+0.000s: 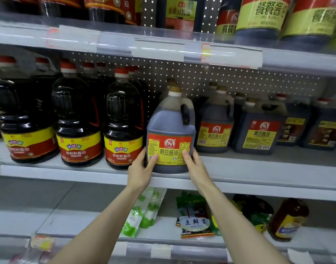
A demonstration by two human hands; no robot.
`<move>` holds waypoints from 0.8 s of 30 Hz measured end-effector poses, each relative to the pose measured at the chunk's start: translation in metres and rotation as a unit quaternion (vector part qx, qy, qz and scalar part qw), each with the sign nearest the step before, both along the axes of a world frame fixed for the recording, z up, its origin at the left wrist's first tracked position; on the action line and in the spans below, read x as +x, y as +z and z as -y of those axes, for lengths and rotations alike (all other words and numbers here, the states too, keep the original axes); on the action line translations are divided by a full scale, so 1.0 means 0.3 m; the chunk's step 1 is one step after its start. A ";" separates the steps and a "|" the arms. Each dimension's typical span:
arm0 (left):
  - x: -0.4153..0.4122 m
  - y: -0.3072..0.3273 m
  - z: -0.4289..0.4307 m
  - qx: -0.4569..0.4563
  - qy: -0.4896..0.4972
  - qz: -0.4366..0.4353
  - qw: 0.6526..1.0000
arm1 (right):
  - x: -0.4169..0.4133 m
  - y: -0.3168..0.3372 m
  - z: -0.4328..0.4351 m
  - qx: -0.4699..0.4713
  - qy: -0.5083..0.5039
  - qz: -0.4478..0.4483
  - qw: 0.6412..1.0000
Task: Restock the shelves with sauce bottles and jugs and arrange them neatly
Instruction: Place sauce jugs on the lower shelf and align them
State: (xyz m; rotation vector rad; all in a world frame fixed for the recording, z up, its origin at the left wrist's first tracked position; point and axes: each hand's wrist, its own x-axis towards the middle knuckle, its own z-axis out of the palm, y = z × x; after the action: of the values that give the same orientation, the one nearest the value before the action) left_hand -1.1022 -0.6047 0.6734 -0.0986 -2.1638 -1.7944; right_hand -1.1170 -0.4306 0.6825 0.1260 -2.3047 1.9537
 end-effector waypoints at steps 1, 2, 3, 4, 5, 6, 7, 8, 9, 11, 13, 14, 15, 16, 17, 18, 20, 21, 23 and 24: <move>0.002 -0.001 -0.002 -0.005 0.000 -0.003 1.000 | -0.003 -0.001 -0.002 0.002 -0.001 0.000 1.000; 0.001 -0.002 -0.005 -0.008 0.000 -0.004 1.000 | -0.008 -0.002 -0.004 0.004 -0.002 0.000 1.000; 0.002 -0.002 -0.006 -0.010 -0.002 -0.005 1.000 | -0.009 -0.003 -0.006 0.006 -0.003 0.003 1.000; 0.003 -0.003 -0.006 -0.011 -0.004 -0.005 1.000 | -0.010 -0.005 -0.006 0.009 -0.004 0.006 1.000; 0.006 -0.002 -0.006 -0.014 -0.006 -0.006 1.000 | -0.010 -0.006 -0.005 0.012 -0.006 0.008 1.000; 0.007 -0.001 -0.005 -0.017 -0.007 -0.006 1.000 | -0.010 -0.006 -0.005 0.015 -0.010 0.011 1.000; 0.008 0.002 -0.005 -0.021 -0.011 -0.006 1.000 | -0.010 -0.006 -0.005 0.017 -0.013 0.014 1.000; 0.007 0.003 -0.004 -0.024 -0.014 -0.005 1.000 | -0.009 -0.005 -0.005 0.017 -0.016 0.015 1.000; 0.008 0.005 -0.005 -0.027 -0.017 -0.004 0.999 | -0.009 -0.004 -0.006 0.017 -0.018 0.015 1.000; 0.004 0.007 -0.002 -0.037 -0.019 0.001 0.999 | -0.002 0.001 -0.004 0.016 -0.021 0.013 1.000; -0.004 0.007 0.003 -0.051 -0.020 0.002 0.998 | 0.004 0.005 -0.001 0.021 -0.023 0.012 0.999; -0.008 0.007 0.006 -0.058 -0.021 0.002 0.998 | 0.007 0.008 -0.001 0.024 -0.024 0.011 0.999; -0.012 0.006 0.007 -0.064 -0.022 0.003 0.998 | 0.006 0.009 -0.003 0.027 -0.025 0.011 0.999; -0.016 0.005 0.008 -0.068 -0.023 0.006 0.997 | 0.005 0.009 -0.004 0.029 -0.024 0.010 0.999; -0.017 0.004 0.010 -0.071 -0.025 0.007 0.997 | 0.006 0.008 -0.004 0.030 -0.024 0.011 0.999; -0.018 0.003 0.011 -0.072 -0.026 0.010 0.997 | 0.008 0.008 -0.004 0.031 -0.024 0.010 0.999; -0.018 0.002 0.012 -0.070 -0.027 0.013 0.997 | 0.010 0.006 -0.004 0.032 -0.024 0.012 0.999; -0.019 0.002 0.012 -0.070 -0.028 0.013 0.997 | 0.012 0.007 -0.004 0.032 -0.024 0.013 0.999; -0.020 0.000 0.014 -0.068 -0.028 0.015 0.997 | 0.011 0.010 -0.006 0.032 -0.020 0.014 0.999; -0.021 0.000 0.014 -0.065 -0.029 0.017 0.997 | 0.010 0.012 -0.006 0.031 -0.017 0.015 0.999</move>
State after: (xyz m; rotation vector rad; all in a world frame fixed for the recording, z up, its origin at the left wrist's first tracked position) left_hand -1.1084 -0.6091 0.6733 -0.1643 -2.3228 -1.6950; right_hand -1.1141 -0.4288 0.6861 0.0638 -2.3706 1.8827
